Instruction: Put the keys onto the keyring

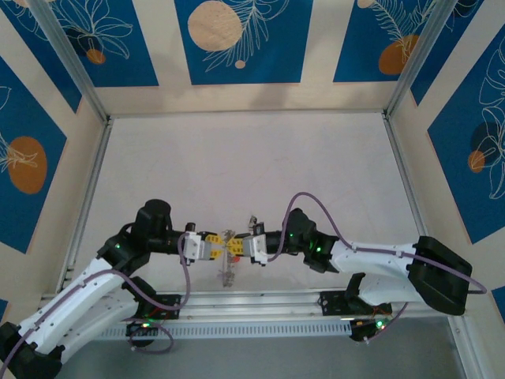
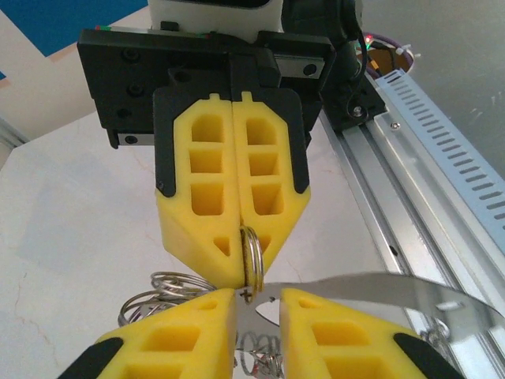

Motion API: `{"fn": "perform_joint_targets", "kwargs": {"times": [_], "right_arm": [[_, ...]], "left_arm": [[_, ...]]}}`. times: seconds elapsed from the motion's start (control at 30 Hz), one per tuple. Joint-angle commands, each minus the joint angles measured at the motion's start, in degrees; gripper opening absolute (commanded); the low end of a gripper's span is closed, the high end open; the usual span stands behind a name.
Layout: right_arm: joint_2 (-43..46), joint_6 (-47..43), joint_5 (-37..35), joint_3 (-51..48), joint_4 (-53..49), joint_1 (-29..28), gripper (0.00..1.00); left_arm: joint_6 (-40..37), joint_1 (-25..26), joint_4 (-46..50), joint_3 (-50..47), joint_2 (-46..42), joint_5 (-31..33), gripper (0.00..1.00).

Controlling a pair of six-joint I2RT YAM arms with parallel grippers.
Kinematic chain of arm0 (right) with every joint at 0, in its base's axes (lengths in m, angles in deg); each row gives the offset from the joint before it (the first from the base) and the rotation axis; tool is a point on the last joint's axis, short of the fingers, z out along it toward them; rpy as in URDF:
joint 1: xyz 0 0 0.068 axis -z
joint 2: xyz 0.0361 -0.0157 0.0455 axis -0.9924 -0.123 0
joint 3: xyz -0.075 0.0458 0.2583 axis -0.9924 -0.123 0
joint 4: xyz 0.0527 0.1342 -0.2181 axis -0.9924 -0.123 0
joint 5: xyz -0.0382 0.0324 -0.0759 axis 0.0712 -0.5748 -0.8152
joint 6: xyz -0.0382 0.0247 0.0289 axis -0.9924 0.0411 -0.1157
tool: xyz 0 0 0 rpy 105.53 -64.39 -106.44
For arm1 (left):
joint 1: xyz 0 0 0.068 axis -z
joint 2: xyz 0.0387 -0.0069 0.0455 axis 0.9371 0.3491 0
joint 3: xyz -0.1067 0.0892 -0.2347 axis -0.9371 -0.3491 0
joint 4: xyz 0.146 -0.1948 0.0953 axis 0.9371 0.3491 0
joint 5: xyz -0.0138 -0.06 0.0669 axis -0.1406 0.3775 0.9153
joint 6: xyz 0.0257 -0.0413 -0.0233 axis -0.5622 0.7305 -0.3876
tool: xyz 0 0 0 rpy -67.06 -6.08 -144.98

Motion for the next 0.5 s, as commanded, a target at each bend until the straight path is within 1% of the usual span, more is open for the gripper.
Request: {"fn": "perform_joint_targets", "kwargs": {"times": [0.0,0.13,0.23,0.33,0.43,0.47], "right_arm": [[-0.7,1.2,1.8,2.3,3.4,-0.5,0.0],[-1.9,2.1,1.6,2.6,4.2,-0.6,0.0],[-2.8,3.5,0.7,2.7,5.5,-0.8,0.0],[-3.3,4.3,0.5,2.5,6.9,-0.9,0.0],[-3.3,4.8,-0.3,2.5,6.3,-0.8,0.0],[-3.2,4.8,-0.9,2.5,5.7,-0.9,0.03]], "left_arm": [[-0.4,0.7,-2.3,-0.6,-0.3,0.4,0.2],[0.8,0.8,-3.5,-1.0,-0.6,-0.2,0.14],[0.9,0.8,-3.2,-1.0,-0.5,0.1,0.07],[0.8,0.8,-3.0,-1.0,-0.5,0.5,0.01],[1.3,0.8,-2.6,-0.3,-0.6,3.2,0.0],[1.5,0.8,-2.1,0.1,-0.7,4.5,0.0]]}}
